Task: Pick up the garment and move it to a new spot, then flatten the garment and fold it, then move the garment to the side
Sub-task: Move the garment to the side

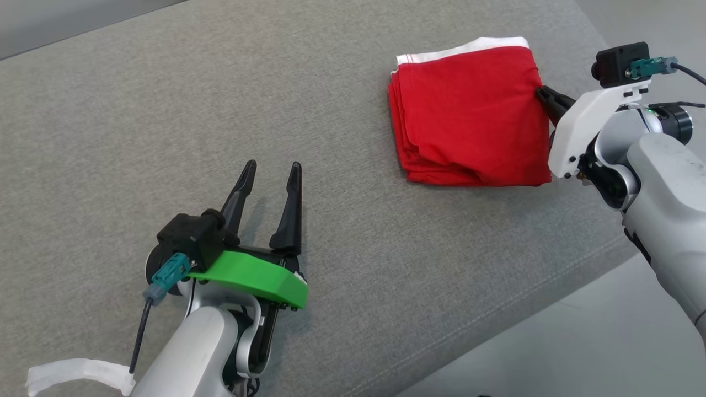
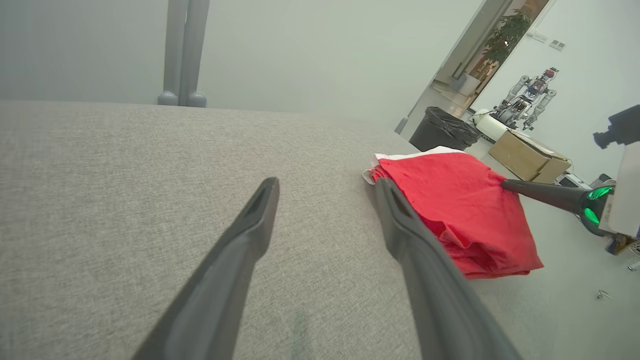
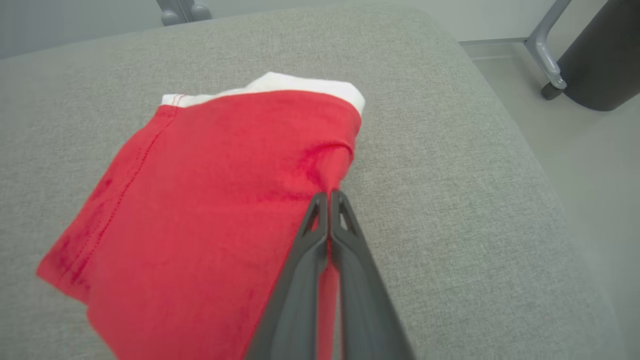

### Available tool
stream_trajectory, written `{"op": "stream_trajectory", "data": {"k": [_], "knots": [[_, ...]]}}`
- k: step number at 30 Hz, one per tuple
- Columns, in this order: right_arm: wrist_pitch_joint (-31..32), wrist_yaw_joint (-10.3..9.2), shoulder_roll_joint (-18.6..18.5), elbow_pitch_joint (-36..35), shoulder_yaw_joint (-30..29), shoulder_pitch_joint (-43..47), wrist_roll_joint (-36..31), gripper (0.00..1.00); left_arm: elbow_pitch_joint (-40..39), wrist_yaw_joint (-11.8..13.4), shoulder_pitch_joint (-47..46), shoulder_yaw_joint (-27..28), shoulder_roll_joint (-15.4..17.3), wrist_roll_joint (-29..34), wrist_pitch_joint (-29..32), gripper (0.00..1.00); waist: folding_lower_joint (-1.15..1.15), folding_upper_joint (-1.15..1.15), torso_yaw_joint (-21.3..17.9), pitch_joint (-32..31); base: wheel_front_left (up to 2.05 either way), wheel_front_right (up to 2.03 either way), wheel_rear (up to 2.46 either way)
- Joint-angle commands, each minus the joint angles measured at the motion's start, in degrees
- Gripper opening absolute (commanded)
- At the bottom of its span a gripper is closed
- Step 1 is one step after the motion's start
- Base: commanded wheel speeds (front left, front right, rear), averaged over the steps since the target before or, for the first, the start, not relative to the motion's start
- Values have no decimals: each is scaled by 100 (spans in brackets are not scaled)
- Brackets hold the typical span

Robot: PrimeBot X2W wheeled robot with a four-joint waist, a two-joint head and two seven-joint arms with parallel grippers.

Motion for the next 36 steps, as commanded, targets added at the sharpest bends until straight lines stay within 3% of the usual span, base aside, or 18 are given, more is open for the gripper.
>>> {"op": "stream_trajectory", "data": {"k": [1,9,24,32,33,34,35,36], "knots": [[-63,0,4,47,28,-106,19,0,-35,16,-90,-6,46,60,19,100,0,-1,-255,274,0,0,0],[-616,-1,-82,597,174,-521,-209,0,-133,61,-152,-44,98,106,88,100,0,-1,70,407,0,0,0],[-1562,-2,-814,2318,45,-1648,-1103,0,-672,205,-338,-144,225,312,241,100,0,-1,1026,1057,0,0,0],[-1756,-2,-1064,2586,-157,-1769,-1488,0,-861,263,-371,-181,307,386,303,100,0,-1,1220,1301,0,0,0],[-1756,-2,-1090,2600,-234,-1756,-1522,17,-874,264,-375,-185,313,399,298,100,0,-1,1228,1314,0,0,0],[-1745,-2,-1109,2607,-332,-1722,-1553,71,-893,278,-382,-189,315,409,305,100,0,-1,1233,1323,0,0,0],[-1653,-2,-1168,2610,-429,-1623,-1605,100,-911,284,-388,-191,318,415,306,100,0,-1,1234,1328,0,0,0],[-1563,-2,-1217,2614,-526,-1528,-1672,100,-922,283,-390,-192,321,421,310,100,0,-1,1233,1327,0,0,0]]}}
